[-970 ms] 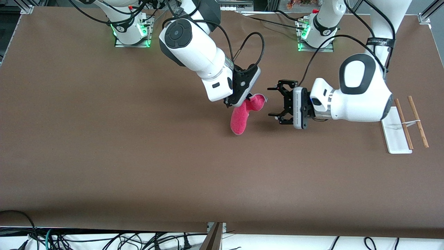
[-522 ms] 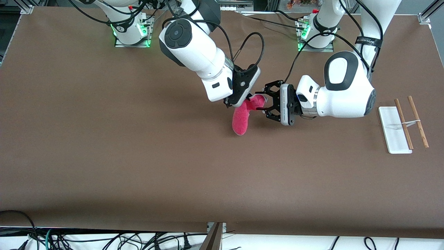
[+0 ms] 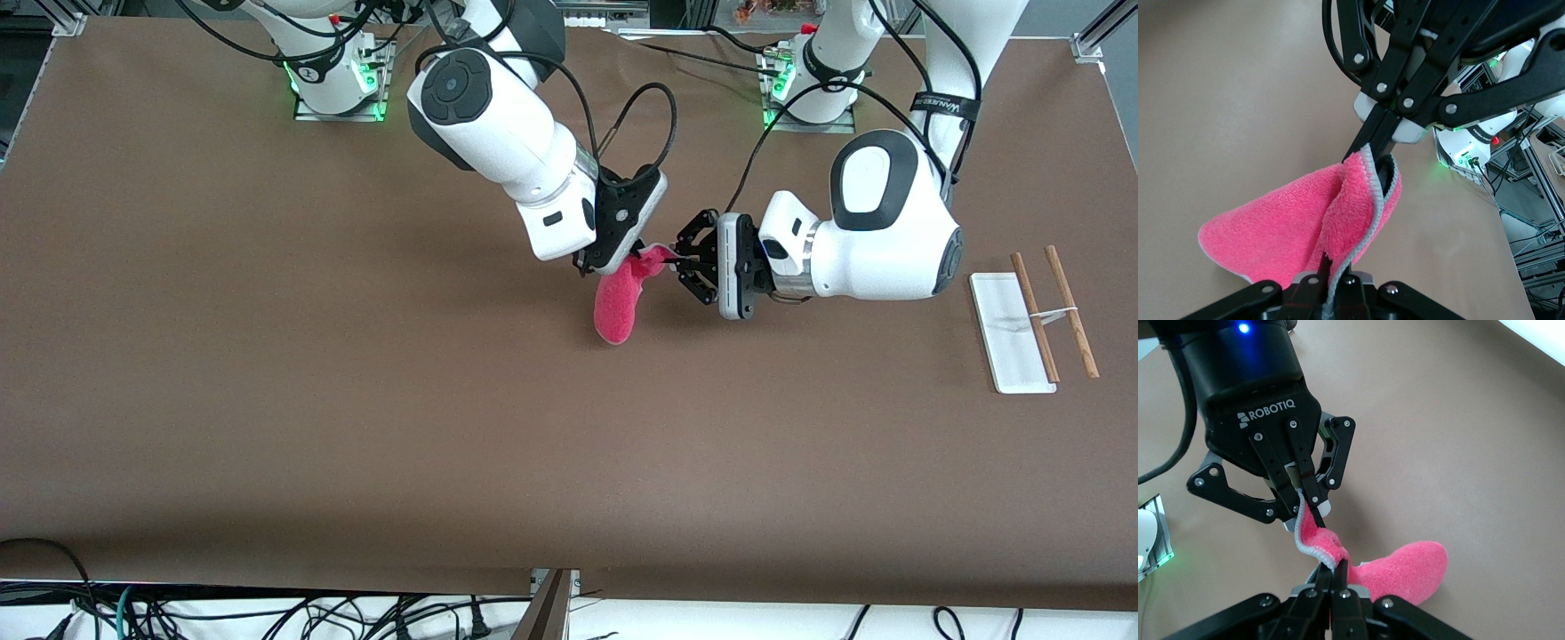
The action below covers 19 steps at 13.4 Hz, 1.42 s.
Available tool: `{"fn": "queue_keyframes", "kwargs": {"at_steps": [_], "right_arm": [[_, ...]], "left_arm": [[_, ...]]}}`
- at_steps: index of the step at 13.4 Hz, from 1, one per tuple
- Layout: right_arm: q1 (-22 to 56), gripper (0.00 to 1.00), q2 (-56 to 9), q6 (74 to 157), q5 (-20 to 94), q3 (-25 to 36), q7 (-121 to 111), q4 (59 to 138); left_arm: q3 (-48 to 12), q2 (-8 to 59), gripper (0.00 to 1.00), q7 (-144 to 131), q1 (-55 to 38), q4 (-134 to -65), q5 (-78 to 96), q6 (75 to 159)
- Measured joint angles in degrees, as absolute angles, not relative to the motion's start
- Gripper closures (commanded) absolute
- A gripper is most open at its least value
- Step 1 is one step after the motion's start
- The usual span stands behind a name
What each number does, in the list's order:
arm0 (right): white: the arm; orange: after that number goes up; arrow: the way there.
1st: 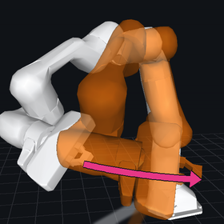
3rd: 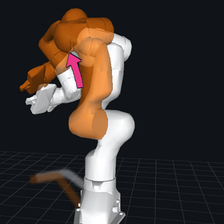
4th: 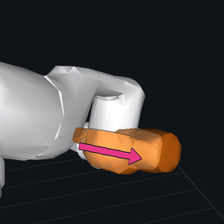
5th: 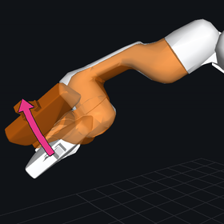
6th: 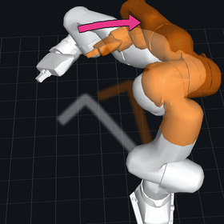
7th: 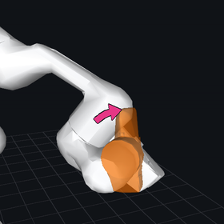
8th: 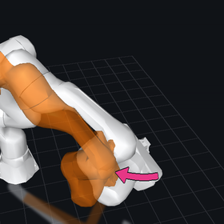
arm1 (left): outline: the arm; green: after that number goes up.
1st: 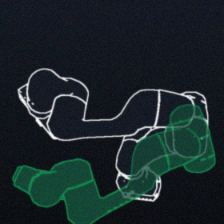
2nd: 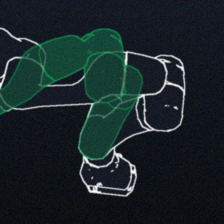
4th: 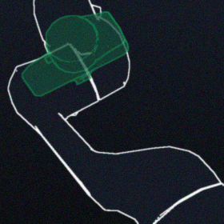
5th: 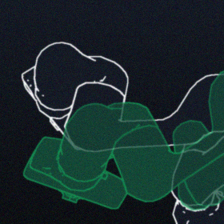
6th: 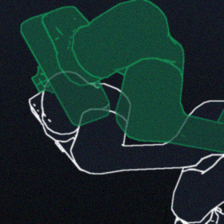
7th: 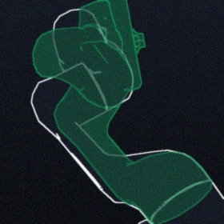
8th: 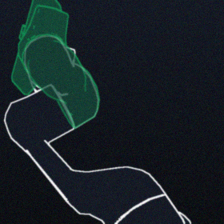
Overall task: Pass towel and hang on rack
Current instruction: 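Carry the towel to the rack with the left gripper while the right gripper releases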
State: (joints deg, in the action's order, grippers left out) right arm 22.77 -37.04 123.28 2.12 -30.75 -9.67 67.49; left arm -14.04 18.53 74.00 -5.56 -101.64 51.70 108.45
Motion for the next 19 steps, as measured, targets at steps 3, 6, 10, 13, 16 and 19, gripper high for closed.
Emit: {"fn": "queue_keyframes", "kwargs": {"at_steps": [3,6,10,13,16,19], "right_arm": [[22.7,0.01,-37.0,123.3,2.1,-30.6,-9.6,67.5],[22.3,0.0,-37.0,123.3,2.1,-30.5,-9.5,67.5],[21.5,0.0,-37.0,123.2,2.1,-30.4,-9.4,67.4],[18.8,0.0,-36.8,120.2,2.1,-30.1,-9.4,67.3],[14.3,0.0,-36.1,115.8,2.1,-29.9,-9.5,67.2],[8.4,0.0,-36.1,110.9,2.1,-29.7,-9.7,67.1]], "left_arm": [[-14.0,18.5,1.0,74.0,-5.6,-101.6,51.7,108.4],[-14.0,18.5,1.0,74.0,-5.4,-101.6,51.7,108.4],[-13.9,18.5,1.0,74.0,-4.4,-101.6,51.6,107.2],[-13.4,18.0,1.0,74.4,0.2,-100.2,46.2,101.9],[-13.0,17.8,1.0,74.6,8.5,-95.4,37.1,91.8],[-12.8,17.8,1.0,74.7,16.4,-92.2,28.3,85.5]]}}
